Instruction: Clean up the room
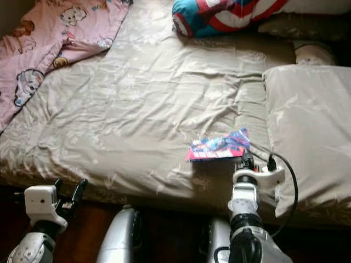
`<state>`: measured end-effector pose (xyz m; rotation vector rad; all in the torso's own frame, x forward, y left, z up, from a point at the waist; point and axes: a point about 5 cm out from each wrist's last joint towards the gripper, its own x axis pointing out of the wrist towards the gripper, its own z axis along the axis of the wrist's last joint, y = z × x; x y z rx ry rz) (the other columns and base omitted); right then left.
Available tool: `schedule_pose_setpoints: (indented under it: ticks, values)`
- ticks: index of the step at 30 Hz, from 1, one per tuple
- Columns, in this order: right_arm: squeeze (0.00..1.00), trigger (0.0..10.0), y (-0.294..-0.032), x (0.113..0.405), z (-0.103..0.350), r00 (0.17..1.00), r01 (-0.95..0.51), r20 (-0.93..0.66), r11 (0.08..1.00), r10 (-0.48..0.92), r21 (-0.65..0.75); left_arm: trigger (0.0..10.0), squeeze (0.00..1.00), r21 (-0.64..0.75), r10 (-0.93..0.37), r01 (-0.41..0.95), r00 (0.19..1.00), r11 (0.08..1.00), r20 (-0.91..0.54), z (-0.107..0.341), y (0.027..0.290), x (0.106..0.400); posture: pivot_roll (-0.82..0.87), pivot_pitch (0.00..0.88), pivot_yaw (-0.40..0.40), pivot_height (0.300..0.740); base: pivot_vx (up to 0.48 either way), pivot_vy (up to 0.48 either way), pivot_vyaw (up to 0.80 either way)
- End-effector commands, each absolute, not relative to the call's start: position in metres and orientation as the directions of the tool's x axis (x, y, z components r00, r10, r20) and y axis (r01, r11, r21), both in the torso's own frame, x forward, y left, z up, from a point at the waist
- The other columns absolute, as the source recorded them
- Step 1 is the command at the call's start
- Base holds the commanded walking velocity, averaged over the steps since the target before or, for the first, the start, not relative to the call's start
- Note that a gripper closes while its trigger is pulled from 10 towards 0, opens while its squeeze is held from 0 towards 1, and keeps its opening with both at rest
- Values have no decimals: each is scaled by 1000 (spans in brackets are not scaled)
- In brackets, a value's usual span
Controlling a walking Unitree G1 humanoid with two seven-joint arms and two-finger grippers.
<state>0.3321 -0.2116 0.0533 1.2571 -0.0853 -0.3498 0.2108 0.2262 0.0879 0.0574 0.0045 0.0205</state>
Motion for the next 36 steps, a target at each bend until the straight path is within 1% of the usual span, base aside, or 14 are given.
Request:
schedule_pose_setpoints:
  ticks: [1,2,5,6,9,13,26,32,33,35,36]
  values:
    - [0,10000,-214,333,54,935,230,-145,240,-325,943,10000,0,59,23,-21,999,998,-32,86,229,205,270,331,73,640,0,0,0]
    - [0,10000,-217,332,51,928,250,-165,230,-335,941,10000,0,61,19,-17,999,998,-36,87,229,204,270,331,73,640,0,0,0]
    - [0,10000,-221,326,43,917,293,-202,239,-344,926,10000,0,63,8,-5,999,998,-45,88,228,201,287,353,84,640,0,0,0]
    - [0,10000,-222,322,38,907,326,-234,229,-350,917,10000,0,65,2,1,999,998,-51,89,227,199,291,359,86,640,0,0,0]
    - [0,10000,-225,316,31,891,361,-269,213,-365,908,10000,0,67,-1,4,998,998,-57,88,227,196,293,368,90,640,0,0,0]
    - [0,10000,-229,304,19,853,428,-335,170,-402,888,10000,0,70,-3,8,997,997,-77,88,229,191,297,390,95,640,0,0,0]
    - [0,10000,-233,292,5,813,509,-408,166,-416,845,10000,0,68,-6,12,995,998,-98,87,227,187,295,409,94,640,0,0,0]
    - [0,10000,-235,290,4,810,525,-419,190,-410,830,10000,0,66,-8,15,995,998,-103,86,225,188,292,409,92,640,0,0,0]
    - [490,10000,-235,290,4,811,525,-419,191,-409,829,10000,0,65,-9,16,995,998,-104,86,224,188,292,407,93,640,0,0,0]
    - [490,10000,-235,290,4,811,525,-419,193,-408,829,10000,0,65,-10,16,995,998,-104,86,224,189,292,407,93,640,0,0,0]
    - [753,10000,-235,290,4,815,523,-415,205,-406,827,10000,0,64,-10,17,994,998,-105,86,224,189,290,407,93,640,0,0,0]
